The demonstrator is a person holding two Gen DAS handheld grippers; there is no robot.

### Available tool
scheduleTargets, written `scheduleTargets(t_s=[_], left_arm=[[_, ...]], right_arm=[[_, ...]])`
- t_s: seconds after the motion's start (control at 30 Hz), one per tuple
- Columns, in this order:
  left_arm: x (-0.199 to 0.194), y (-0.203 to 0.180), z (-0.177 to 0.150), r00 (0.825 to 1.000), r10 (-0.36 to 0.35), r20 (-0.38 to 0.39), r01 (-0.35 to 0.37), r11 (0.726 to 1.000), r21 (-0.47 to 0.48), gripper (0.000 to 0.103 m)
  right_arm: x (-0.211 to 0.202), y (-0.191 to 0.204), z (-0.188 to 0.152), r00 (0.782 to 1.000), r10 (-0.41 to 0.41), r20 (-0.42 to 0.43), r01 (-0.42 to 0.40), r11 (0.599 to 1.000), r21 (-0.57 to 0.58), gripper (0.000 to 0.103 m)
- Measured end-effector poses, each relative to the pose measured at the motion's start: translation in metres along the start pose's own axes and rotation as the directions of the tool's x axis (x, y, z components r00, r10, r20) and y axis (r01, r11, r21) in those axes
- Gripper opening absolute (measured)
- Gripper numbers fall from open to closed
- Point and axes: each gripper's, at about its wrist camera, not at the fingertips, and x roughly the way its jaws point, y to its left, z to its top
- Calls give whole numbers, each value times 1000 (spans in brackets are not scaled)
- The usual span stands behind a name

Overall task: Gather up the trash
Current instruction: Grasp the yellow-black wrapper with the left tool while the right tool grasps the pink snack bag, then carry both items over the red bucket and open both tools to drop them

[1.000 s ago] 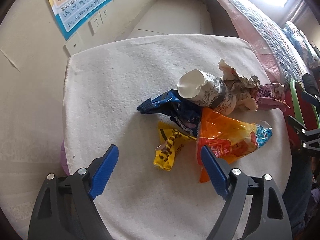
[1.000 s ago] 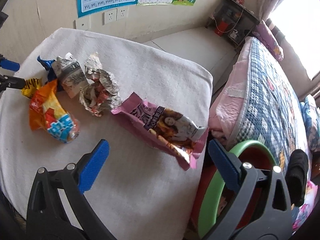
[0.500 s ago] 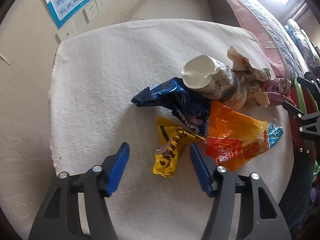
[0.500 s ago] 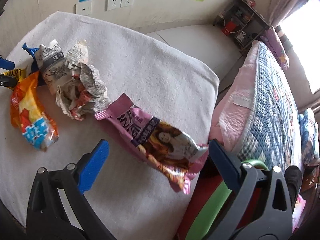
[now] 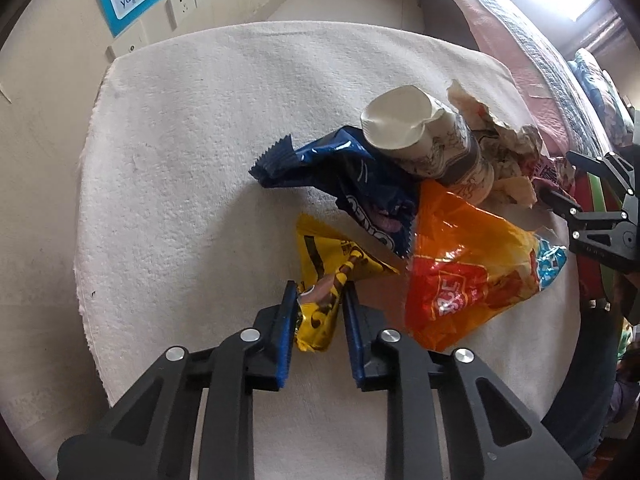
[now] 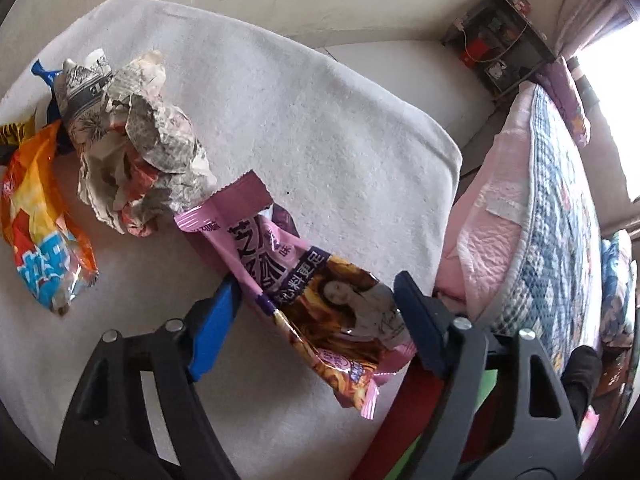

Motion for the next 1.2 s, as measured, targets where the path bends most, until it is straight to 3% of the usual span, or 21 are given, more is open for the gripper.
scheduleTargets(t_s=[0.33,0.57,1.2], left_arm=[[-17,2,-17,1000,11,21,-11,1000,-7,16],[-29,6,-23,999,17,42,-16,1000,-27,16],[-90,-27,-40,987,-41,158,38,999,23,16]], right_arm=[[-17,-5,-10,998,68,-1,-68,996,53,69],[-39,-18,-32,992,123,16,-124,974,190,69],[-126,-37,-84,963,135,233,-227,872,433,69]])
